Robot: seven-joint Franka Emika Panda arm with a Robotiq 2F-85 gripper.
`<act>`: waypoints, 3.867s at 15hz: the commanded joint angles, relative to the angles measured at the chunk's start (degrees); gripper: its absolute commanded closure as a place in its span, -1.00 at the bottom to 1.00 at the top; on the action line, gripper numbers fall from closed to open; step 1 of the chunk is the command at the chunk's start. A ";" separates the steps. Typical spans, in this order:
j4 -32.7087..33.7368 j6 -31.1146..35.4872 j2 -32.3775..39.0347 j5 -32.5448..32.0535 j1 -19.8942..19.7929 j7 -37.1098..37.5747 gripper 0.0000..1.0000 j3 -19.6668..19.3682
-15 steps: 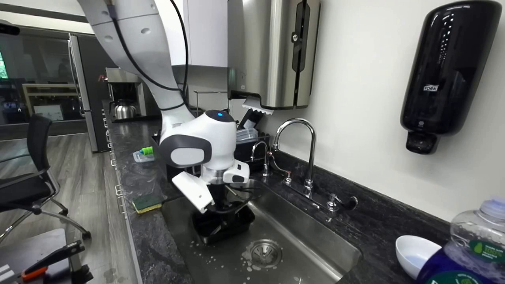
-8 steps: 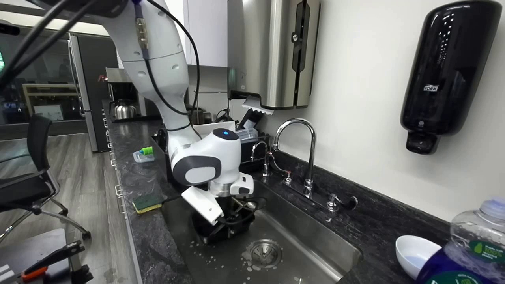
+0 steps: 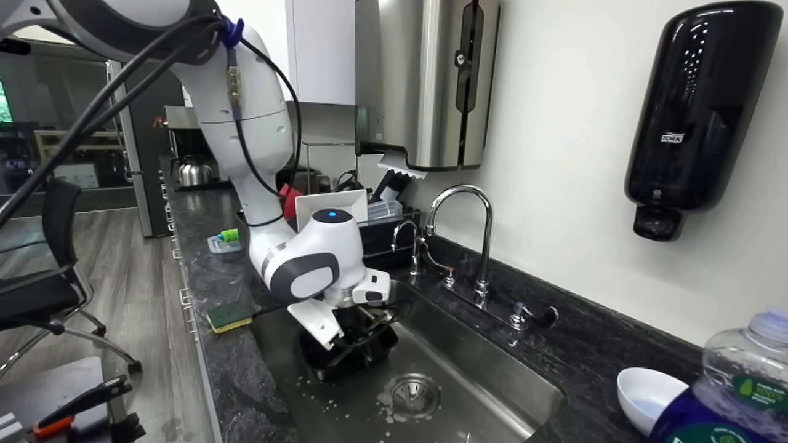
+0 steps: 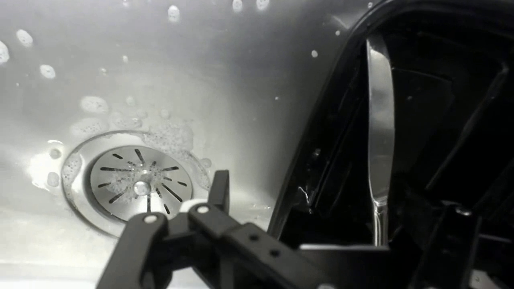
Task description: Take the silver butter knife out of the black lunchbox and put it on the dishrack
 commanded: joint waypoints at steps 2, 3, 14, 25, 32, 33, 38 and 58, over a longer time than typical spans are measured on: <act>0.88 3.33 1.81 -1.06 7.37 7.23 -1.00 -6.74; 0.92 3.37 1.95 -1.04 8.31 8.05 -1.00 -7.62; 1.77 2.48 3.63 -1.38 10.40 10.03 -1.00 -10.17; 2.47 2.57 4.85 -1.59 10.21 9.73 -1.00 -10.62; 2.65 2.90 5.47 -2.21 10.55 9.50 -1.00 -13.35; 2.76 2.88 5.70 -2.34 10.61 9.49 -1.00 -13.70; 3.47 2.80 6.84 -2.73 10.75 9.57 -1.00 -15.14; 8.24 2.28 10.23 -2.97 9.42 9.39 -1.00 -19.80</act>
